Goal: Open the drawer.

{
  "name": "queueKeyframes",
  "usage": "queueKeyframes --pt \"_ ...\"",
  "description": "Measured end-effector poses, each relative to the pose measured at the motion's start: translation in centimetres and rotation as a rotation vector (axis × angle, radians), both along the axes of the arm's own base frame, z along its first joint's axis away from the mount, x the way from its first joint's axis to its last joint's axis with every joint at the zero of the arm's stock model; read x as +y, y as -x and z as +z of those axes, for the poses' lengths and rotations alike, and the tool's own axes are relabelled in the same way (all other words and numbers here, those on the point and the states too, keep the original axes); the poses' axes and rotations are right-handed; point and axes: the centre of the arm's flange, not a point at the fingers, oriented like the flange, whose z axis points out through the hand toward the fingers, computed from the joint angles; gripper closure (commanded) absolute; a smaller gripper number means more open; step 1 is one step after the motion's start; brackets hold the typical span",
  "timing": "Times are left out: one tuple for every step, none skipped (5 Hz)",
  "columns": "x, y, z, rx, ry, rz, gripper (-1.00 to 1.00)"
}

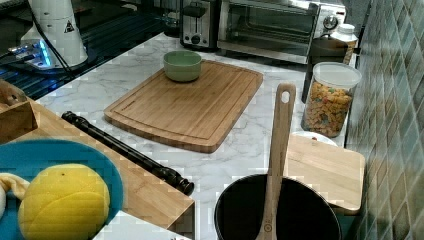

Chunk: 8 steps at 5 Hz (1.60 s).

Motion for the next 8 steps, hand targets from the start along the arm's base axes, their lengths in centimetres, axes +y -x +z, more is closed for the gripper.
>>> queueKeyframes --pt "0.0 -0.1 -0.2 -0.009 0.000 -0.001 -1.00" --pt "-0.2 -0.2 -0.6 -0.003 0.000 -0.005 -1.00" --pt "-0.7 -0.2 -1.3 -0.017 0.000 -0.003 -1.00" --pt "-1.5 -0.4 -2.6 -0.060 0.058 0.107 -1.00" --pt "-2.9 -0.3 -4.5 -0.026 0.121 0.319 -1.00" --pt "-5.0 -0.9 -6.5 -0.004 0.118 0.493 -1.00" --pt "-8.8 -1.2 -8.9 0.026 0.100 0.603 -1.00" --pt "-14.0 -0.4 -11.1 0.058 0.071 0.526 -1.00"
